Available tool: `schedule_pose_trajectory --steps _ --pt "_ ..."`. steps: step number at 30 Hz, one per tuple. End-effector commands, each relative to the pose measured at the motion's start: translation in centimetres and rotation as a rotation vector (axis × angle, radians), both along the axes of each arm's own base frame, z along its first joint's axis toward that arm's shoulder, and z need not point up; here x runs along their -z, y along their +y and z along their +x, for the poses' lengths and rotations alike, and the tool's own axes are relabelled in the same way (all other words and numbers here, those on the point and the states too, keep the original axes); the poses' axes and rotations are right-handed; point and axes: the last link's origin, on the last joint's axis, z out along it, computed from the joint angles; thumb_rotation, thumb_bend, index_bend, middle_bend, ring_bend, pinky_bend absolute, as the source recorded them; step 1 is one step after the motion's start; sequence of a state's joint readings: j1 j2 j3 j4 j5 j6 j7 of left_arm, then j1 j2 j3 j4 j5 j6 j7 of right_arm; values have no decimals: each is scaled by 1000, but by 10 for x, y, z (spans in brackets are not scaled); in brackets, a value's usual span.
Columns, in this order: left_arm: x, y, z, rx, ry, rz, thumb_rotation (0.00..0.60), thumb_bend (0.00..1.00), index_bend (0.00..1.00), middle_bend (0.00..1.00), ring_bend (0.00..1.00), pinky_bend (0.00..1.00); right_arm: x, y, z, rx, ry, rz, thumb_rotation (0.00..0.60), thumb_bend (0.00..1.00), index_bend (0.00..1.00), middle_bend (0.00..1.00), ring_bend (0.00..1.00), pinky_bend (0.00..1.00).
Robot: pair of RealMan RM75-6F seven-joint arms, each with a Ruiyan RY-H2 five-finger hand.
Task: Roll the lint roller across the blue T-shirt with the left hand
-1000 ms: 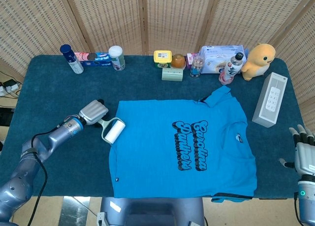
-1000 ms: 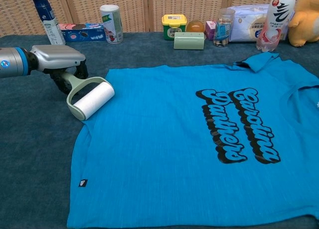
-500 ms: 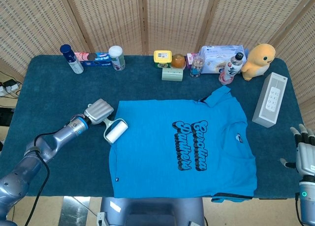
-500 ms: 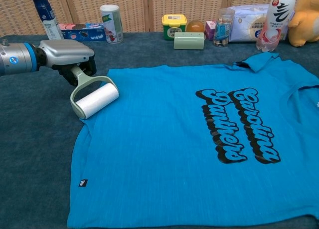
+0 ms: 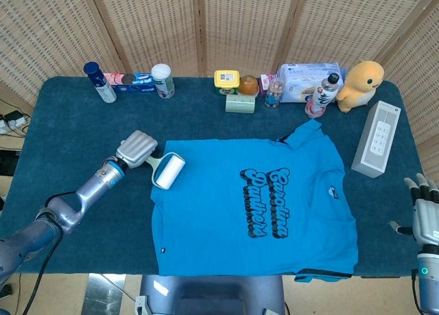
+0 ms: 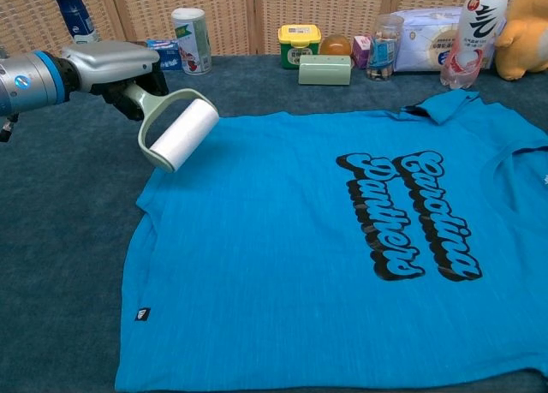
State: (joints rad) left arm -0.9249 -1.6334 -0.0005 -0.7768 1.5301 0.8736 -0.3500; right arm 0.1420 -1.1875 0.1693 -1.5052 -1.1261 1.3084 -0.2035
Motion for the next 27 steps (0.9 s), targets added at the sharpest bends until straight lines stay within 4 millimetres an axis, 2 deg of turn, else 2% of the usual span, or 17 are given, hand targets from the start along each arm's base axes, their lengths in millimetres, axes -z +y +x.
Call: schedule_pose_trajectory --steps 1,8,11,19,27 --pt "-4 1 3 -110 -53 26 600 742 919 855 840 1000 0 0 0 0 -2 4 600 99 127 38 9 0" --pt "0 2 12 -263 0 -20 600 762 919 857 841 1000 1 0 0 -2 -10 10 600 97 127 38 10 0" --pt "6 3 25 -298 30 -51 600 763 919 856 842 1000 2 0 -1 0 -17 17 600 97 127 38 9 0" --pt "19 -3 39 -398 -2 -29 600 763 919 856 842 1000 2 -1 -3 6 -31 26 600 99 127 38 9 0" --pt "25 -7 51 -414 48 -29 600 767 920 857 845 1000 0 -2 -5 11 -43 28 600 97 127 39 9 0"
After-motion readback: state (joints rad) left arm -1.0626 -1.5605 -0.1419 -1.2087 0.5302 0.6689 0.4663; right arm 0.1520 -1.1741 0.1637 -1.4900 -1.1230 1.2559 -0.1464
